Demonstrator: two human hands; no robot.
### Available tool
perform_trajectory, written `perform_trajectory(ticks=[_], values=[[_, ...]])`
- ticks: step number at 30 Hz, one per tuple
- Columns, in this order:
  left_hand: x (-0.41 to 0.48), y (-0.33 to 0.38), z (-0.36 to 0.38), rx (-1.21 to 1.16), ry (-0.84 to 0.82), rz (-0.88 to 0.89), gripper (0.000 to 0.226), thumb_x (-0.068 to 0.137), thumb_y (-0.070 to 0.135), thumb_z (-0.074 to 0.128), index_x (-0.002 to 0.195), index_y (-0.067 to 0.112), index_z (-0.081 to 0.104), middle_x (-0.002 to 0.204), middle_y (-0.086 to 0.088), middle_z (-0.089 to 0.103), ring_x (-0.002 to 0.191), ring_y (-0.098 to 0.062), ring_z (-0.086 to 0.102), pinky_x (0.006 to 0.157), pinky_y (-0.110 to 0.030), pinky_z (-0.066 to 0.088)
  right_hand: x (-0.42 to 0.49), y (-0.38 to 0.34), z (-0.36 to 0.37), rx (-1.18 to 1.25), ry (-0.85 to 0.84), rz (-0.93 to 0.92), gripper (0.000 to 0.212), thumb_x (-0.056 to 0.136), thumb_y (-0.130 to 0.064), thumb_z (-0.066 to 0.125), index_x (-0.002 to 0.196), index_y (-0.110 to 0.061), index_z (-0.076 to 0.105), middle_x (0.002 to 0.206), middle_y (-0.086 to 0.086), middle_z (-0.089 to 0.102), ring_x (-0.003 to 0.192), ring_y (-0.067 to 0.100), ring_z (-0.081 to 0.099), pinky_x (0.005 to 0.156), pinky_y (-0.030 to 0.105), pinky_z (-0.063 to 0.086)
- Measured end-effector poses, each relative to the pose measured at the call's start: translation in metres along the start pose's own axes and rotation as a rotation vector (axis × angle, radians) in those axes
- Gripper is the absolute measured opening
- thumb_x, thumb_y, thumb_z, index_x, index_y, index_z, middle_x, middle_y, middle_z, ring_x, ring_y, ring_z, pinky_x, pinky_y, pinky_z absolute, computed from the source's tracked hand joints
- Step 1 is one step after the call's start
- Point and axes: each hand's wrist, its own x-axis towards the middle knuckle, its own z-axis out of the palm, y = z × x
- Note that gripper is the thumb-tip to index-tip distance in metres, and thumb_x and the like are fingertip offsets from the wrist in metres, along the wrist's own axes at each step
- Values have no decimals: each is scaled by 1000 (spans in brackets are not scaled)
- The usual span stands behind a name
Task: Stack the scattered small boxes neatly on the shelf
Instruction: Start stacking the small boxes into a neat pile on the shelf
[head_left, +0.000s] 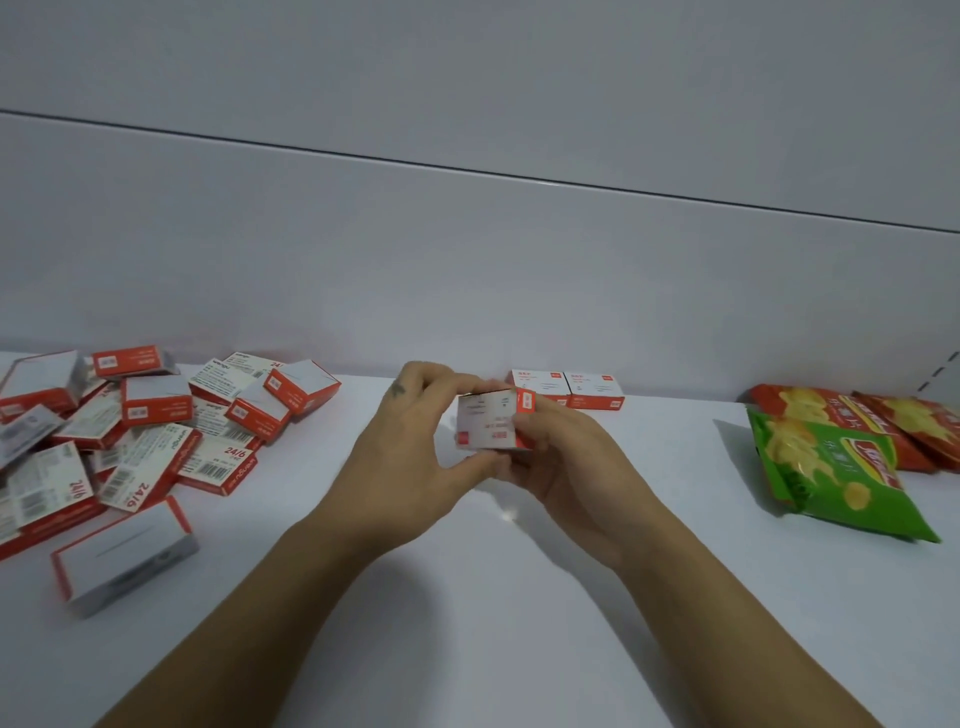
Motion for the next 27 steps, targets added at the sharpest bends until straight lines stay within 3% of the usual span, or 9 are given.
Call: perform_trajectory(ticks=[2, 5, 10, 14, 16, 20, 22, 25, 27], values=[[0, 0, 0, -88, -17, -63, 50, 74, 40, 78, 115, 44, 49, 113, 23, 53, 110, -1, 49, 80, -14, 49, 2, 0, -3, 144, -3, 45, 37, 94, -5, 38, 126, -5, 55, 116, 20, 67, 108, 36, 64, 87, 41, 56], [0, 3, 2, -190, 26, -117, 52, 67, 36, 84, 109, 42, 55, 106, 24, 58, 101, 3, 54, 74, -13, 51, 4, 1, -7, 85, 36, 25, 39, 91, -2, 35, 122, -5, 58, 110, 21, 69, 106, 38, 64, 81, 40, 57], [-1, 7, 7, -297, 38, -144, 55, 60, 27, 89, 103, 43, 57, 101, 26, 59, 101, 10, 52, 64, -9, 50, 3, 0, -12, -137, 107, -47, 23, 90, -5, 53, 106, -8, 70, 102, 15, 72, 94, 29, 68, 72, 36, 56], [-2, 8, 6, -484, 7, -203, 68, 63, 19, 88, 114, 46, 52, 98, 19, 68, 94, -5, 65, 68, -21, 55, 1, -7, -19, -215, 104, -31, 13, 85, -7, 62, 97, -4, 64, 94, 11, 74, 79, 21, 66, 65, 31, 54], [0, 8, 6, -612, -12, -253, 70, 64, 21, 85, 120, 41, 49, 93, 6, 73, 87, -14, 70, 76, -28, 56, -1, -13, -24, -164, 35, 2, 27, 78, -8, 62, 104, -1, 57, 88, 13, 71, 71, 21, 64, 62, 30, 53], [2, 10, 2, -642, -63, -267, 40, 79, 20, 73, 113, 34, 58, 91, 1, 74, 87, -18, 71, 83, -36, 55, -3, -15, -31, -155, -88, -3, 60, 80, -2, 60, 135, -22, 50, 100, 18, 66, 85, 31, 65, 70, 34, 54], [2, 9, 1, -671, -47, -246, 34, 84, 24, 67, 116, 33, 60, 92, -1, 73, 89, -20, 70, 83, -34, 56, -2, -12, -29, -169, -67, -41, 58, 81, -2, 64, 133, -26, 53, 103, 16, 68, 87, 33, 66, 74, 35, 55], [1, 7, 4, -644, -93, -224, 50, 76, 40, 68, 125, 40, 56, 99, 6, 70, 93, -15, 68, 77, -26, 55, 0, -6, -22, -129, 32, -96, 47, 82, -3, 69, 125, -19, 59, 105, 20, 69, 92, 35, 68, 76, 37, 56], [1, 5, 9, -590, -118, -225, 52, 77, 29, 75, 122, 46, 56, 99, 10, 69, 93, -11, 67, 73, -22, 55, 0, -4, -18, -87, 104, -116, 39, 81, -6, 72, 118, -13, 60, 104, 22, 69, 92, 34, 69, 75, 38, 56]])
